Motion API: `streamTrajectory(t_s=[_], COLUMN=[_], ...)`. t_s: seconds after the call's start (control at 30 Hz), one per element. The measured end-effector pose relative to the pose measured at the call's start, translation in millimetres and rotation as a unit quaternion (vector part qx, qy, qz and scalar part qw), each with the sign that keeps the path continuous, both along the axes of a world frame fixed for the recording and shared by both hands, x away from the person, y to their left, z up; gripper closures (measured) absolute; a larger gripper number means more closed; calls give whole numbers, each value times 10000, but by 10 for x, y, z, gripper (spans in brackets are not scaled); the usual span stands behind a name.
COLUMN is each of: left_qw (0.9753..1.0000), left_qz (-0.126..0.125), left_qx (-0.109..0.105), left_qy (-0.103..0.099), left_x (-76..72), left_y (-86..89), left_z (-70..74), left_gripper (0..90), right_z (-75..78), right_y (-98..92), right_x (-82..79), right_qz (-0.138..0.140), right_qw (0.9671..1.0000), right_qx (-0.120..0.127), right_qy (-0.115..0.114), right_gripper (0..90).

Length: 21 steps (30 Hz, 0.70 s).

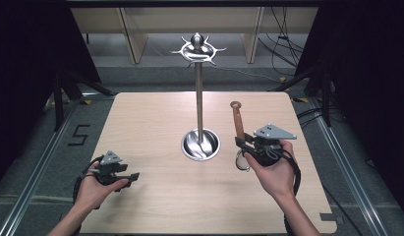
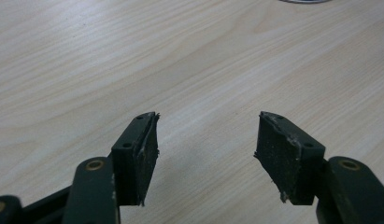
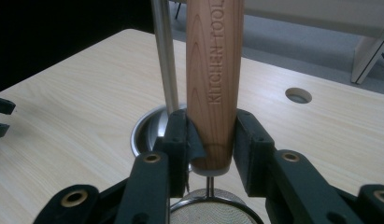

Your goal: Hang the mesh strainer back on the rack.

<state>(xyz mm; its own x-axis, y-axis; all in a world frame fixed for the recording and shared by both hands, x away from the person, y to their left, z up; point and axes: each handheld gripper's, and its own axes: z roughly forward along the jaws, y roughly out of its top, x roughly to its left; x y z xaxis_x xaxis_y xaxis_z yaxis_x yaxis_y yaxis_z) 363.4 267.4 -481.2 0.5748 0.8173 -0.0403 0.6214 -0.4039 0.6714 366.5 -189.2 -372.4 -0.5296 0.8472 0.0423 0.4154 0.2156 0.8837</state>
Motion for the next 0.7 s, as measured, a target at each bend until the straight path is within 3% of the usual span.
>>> streamTrajectory(t_s=[0.03, 0.07, 0.1, 0.17, 0.2, 0.27, 0.3, 0.33, 0.37, 0.5, 0.53, 0.6, 0.7], left_qw=[10000, 10000, 10000, 10000, 10000, 10000, 10000, 10000, 10000, 10000, 10000, 10000, 10000], left_qz=[0, -4, -4, -2, 2, -7, -10, -8, -8, -7, -11, -4, -1], left_qx=[0, 12, 12, 12, 9, 39, 42, 45, 48, 44, 67, 46, 22], left_qy=[0, -1, -1, -6, -13, -7, -7, -8, -7, -1, 24, -3, -4], left_x=[0, 1, 1, 1, 0, 2, 4, 5, 5, 3, 2, 2, 3], left_y=[0, 1, 1, 2, 3, 9, 11, 11, 11, 7, 8, 9, 8], left_z=[0, 0, 0, 0, 1, 3, 3, 2, 2, 0, 5, -1, -5], left_gripper=[377, 377, 377, 377, 377, 377, 377, 377, 377, 377, 377, 377, 377], right_z=[13, 19, 19, 31, 52, 61, 74, 84, 89, 126, 129, 153, 162], right_y=[-19, 4, 4, 13, -1, 16, 4, 15, 12, 33, 28, 39, 56], right_x=[11, -3, -3, 6, 16, 20, 25, 7, 32, 26, 46, 32, 37], right_qz=[11, -47, -47, -35, 6, -27, 7, -16, 35, 3, 79, 45, -23], right_qw=[9998, 10000, 10000, 10000, 9999, 9999, 9999, 10000, 9998, 9999, 9996, 9999, 9997], right_qx=[-148, 18, 18, 41, -78, 40, -47, 7, -4, 38, -5, 14, 71], right_qy=[-166, -21, -21, -55, -127, -108, -158, -41, -179, -144, -267, -143, -215], right_gripper=[691, 691, 691, 691, 691, 691, 691, 691, 691, 691, 691, 691, 691])
